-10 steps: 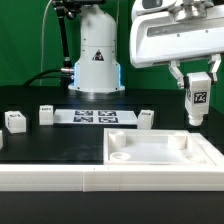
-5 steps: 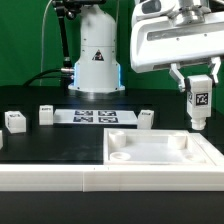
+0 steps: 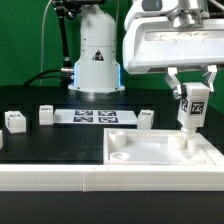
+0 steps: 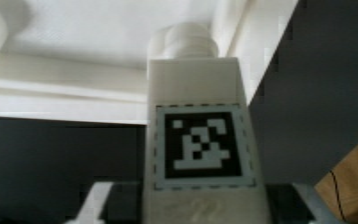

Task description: Assemble one leg

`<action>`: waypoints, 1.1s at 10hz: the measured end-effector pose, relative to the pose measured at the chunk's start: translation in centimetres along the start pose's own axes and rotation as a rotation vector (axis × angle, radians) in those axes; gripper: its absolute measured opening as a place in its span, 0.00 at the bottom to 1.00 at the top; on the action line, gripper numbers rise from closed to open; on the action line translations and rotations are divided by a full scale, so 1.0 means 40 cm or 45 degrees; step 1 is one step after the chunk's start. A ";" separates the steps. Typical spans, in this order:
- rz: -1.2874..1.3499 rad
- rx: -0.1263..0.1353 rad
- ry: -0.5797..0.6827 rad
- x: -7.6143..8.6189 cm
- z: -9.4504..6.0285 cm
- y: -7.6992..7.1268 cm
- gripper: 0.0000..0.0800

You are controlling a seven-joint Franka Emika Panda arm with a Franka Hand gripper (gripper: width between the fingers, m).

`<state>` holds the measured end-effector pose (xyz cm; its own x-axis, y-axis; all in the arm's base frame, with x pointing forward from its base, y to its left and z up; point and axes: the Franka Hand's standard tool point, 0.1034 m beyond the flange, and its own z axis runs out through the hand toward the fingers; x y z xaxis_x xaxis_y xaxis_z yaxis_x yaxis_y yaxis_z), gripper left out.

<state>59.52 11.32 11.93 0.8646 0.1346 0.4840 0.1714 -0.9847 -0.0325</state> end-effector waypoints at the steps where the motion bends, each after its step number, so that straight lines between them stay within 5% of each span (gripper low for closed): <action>1: 0.001 -0.001 0.006 0.000 0.000 -0.001 0.37; 5: 0.002 -0.003 0.011 -0.004 0.006 0.001 0.37; 11: 0.032 -0.005 0.018 0.042 0.066 0.027 0.37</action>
Offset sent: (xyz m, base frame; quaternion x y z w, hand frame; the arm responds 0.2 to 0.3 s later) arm 0.0000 0.0000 0.0000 0.0000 0.0650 0.0000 0.9979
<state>62.38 10.76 10.39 0.8618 0.1086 0.4955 0.1481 -0.9881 -0.0411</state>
